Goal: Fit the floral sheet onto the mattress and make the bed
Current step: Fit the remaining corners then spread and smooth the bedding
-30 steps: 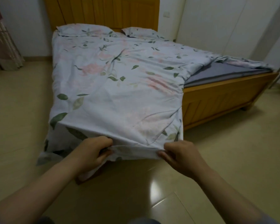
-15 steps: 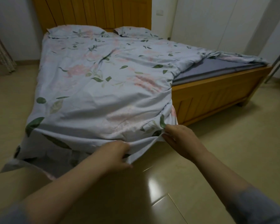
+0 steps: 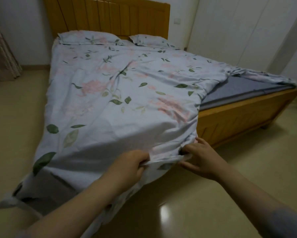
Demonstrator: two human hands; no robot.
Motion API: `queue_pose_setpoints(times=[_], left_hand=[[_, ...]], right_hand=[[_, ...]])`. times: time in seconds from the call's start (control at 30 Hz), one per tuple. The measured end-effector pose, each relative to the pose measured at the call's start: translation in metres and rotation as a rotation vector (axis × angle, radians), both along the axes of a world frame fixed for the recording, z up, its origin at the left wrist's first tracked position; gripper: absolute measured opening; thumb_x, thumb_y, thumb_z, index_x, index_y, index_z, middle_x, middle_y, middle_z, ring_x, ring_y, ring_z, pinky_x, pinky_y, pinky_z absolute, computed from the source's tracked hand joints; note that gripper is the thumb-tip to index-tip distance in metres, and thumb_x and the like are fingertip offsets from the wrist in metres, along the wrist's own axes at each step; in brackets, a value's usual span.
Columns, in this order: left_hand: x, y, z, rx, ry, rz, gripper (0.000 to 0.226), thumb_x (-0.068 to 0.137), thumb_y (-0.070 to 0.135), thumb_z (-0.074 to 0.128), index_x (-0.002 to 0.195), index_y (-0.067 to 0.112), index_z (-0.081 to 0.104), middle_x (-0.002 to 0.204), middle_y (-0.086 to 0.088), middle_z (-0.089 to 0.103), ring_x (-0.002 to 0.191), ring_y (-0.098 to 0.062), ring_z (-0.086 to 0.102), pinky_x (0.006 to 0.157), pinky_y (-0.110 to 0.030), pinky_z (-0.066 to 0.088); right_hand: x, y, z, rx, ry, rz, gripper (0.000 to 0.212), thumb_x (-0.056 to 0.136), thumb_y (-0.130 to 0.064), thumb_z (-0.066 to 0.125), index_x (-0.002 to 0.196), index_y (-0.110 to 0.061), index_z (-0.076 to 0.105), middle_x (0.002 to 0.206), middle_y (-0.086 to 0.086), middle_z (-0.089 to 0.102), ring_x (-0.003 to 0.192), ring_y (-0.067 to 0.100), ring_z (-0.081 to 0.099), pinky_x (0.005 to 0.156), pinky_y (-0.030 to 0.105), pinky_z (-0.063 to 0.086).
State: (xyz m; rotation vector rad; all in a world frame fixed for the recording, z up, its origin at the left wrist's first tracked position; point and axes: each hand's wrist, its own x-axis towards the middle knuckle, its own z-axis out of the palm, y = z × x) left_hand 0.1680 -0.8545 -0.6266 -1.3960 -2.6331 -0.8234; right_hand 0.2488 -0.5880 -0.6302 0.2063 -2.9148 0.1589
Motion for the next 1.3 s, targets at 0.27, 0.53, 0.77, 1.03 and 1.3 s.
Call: queue_pose_setpoints(times=[0.27,0.53,0.77,1.03,1.3], left_hand=[[-0.038,-0.036,-0.003,-0.235,0.020,0.057,0.037,0.093,0.028,0.050,0.063,0.028,0.029,0.068,0.011,0.037,0.061,-0.001,0.036,0.057,-0.022,0.028],[-0.014,0.011,0.002,-0.284,-0.027,0.195,0.009,0.091,0.032,0.051,0.084,0.028,0.046,0.087,0.008,0.048,0.081,-0.010,0.049,0.070,-0.028,0.040],[0.040,0.104,0.048,-0.119,-0.166,0.265,0.075,0.079,0.058,0.062,0.141,0.031,0.029,0.138,0.014,0.037,0.126,-0.006,0.038,0.101,-0.020,0.032],[0.063,0.157,0.087,0.020,-0.028,0.298,0.025,0.077,0.031,0.038,0.086,0.021,0.059,0.087,0.004,0.060,0.081,-0.012,0.052,0.065,-0.024,0.035],[0.075,0.149,0.083,-0.058,-0.002,0.298,0.011,0.087,0.025,0.047,0.081,0.020,0.055,0.077,0.008,0.051,0.068,-0.002,0.041,0.059,-0.012,0.029]], right_hand=[[-0.048,0.000,-0.001,0.190,0.172,-0.059,0.013,0.079,-0.031,0.068,0.091,-0.027,0.065,0.109,-0.003,0.067,0.117,0.021,0.058,0.107,0.053,0.034],[-0.031,0.041,0.014,-0.034,0.219,0.017,0.024,0.093,-0.036,0.039,0.079,-0.022,0.052,0.078,-0.005,0.061,0.069,0.010,0.054,0.062,0.024,0.046],[-0.013,0.056,0.073,-0.134,0.280,0.237,0.021,0.094,-0.035,0.041,0.080,-0.023,0.052,0.070,-0.006,0.056,0.060,0.008,0.049,0.052,0.023,0.043],[0.009,0.120,0.095,-0.101,0.150,0.263,0.032,0.087,-0.051,0.037,0.090,-0.027,0.057,0.081,-0.009,0.065,0.067,0.004,0.059,0.057,0.024,0.052],[-0.004,0.158,0.064,0.058,0.124,0.232,0.030,0.078,-0.033,0.064,0.108,-0.030,0.058,0.117,-0.005,0.057,0.108,0.013,0.055,0.092,0.029,0.050]])
